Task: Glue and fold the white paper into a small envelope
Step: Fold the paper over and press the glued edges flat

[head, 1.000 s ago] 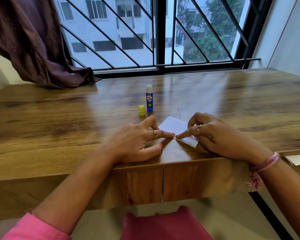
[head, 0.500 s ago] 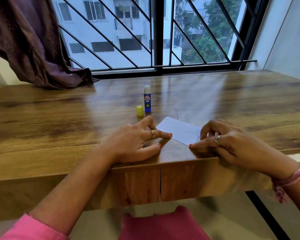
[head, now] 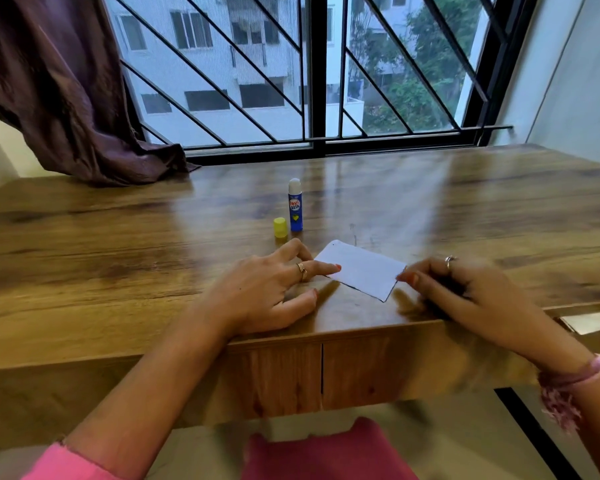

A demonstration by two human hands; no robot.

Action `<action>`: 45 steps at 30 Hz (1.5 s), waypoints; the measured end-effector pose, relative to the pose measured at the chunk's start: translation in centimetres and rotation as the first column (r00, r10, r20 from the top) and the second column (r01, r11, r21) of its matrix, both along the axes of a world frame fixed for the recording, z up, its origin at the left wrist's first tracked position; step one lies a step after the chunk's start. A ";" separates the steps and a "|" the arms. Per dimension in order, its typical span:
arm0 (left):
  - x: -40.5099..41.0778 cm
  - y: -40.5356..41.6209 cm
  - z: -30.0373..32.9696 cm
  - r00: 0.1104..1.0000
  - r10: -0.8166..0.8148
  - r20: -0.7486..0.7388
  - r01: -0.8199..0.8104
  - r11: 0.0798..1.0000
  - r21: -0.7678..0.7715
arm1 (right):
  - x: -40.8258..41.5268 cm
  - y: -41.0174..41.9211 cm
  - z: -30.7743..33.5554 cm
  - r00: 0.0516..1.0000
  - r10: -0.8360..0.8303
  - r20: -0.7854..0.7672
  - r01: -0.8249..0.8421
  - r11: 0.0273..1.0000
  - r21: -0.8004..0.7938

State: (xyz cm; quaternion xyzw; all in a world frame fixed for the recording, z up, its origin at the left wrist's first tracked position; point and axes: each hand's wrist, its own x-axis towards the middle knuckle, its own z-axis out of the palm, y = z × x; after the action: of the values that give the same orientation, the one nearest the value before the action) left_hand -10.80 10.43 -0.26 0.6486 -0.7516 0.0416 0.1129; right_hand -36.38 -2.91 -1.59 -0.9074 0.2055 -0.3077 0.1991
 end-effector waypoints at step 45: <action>-3.4 0.1 -0.5 0.992 -0.057 -0.112 0.044 0.993 -0.112 | 0.4 -0.5 0.9 0.911 -0.197 -0.363 0.138 0.973 -0.184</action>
State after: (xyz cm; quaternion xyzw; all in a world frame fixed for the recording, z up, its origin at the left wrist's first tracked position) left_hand -14.23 10.55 -0.81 0.6235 -0.7566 0.0421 0.1923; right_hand -35.97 -3.42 -0.67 -0.9413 0.2928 -0.1577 0.0578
